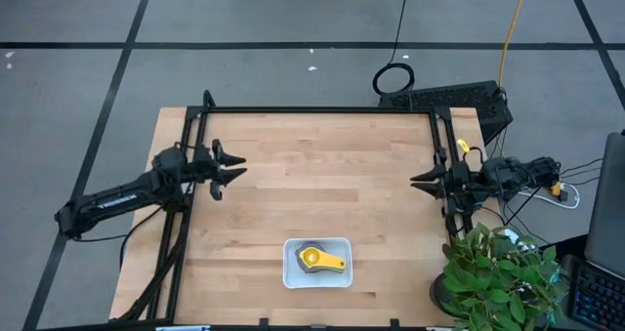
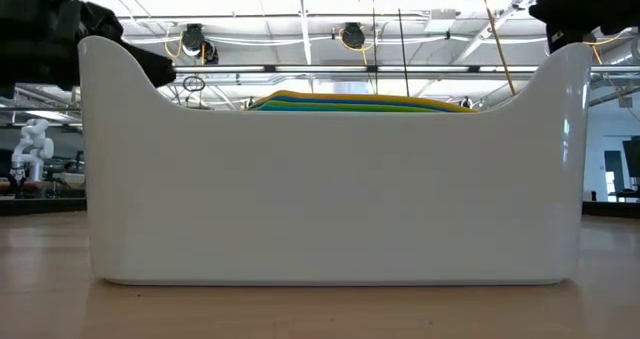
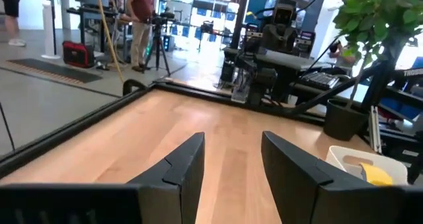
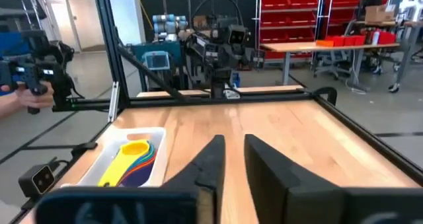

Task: Nest measuring cups in basket
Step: Return to Home Position

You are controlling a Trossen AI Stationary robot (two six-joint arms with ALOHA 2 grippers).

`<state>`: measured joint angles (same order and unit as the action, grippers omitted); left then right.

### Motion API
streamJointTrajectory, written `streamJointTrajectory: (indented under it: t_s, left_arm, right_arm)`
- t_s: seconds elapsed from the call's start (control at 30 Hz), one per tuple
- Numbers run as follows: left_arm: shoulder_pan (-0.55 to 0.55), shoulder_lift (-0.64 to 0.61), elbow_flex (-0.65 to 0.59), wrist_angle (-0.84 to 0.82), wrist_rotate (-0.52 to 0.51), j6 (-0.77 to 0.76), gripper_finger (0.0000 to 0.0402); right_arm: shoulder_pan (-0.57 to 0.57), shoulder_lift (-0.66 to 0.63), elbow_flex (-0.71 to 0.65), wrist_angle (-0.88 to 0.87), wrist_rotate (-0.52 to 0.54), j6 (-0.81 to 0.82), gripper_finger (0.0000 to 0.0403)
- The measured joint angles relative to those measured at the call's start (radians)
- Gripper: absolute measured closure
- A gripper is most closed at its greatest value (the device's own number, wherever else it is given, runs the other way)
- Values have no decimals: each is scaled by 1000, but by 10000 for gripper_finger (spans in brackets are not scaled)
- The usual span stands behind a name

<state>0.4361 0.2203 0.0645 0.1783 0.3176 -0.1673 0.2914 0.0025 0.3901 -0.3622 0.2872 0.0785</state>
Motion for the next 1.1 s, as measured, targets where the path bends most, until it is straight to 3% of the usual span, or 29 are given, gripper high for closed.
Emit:
streamJointTrajectory:
  t_s: [0.13,0.4,0.77,1.1]
  left_arm:
    - [0,0,-48,29,0,-1,269]
    - [0,1,-55,9,22,63,392]
    - [0,1,-55,9,26,82,397]
    - [1,1,-54,9,25,81,358]
  right_arm:
    - [0,0,-51,63,2,-25,384]
    - [0,0,-207,210,4,-39,400]
    - [0,0,-279,284,4,-39,403]
    - [0,0,-306,299,-1,-38,403]
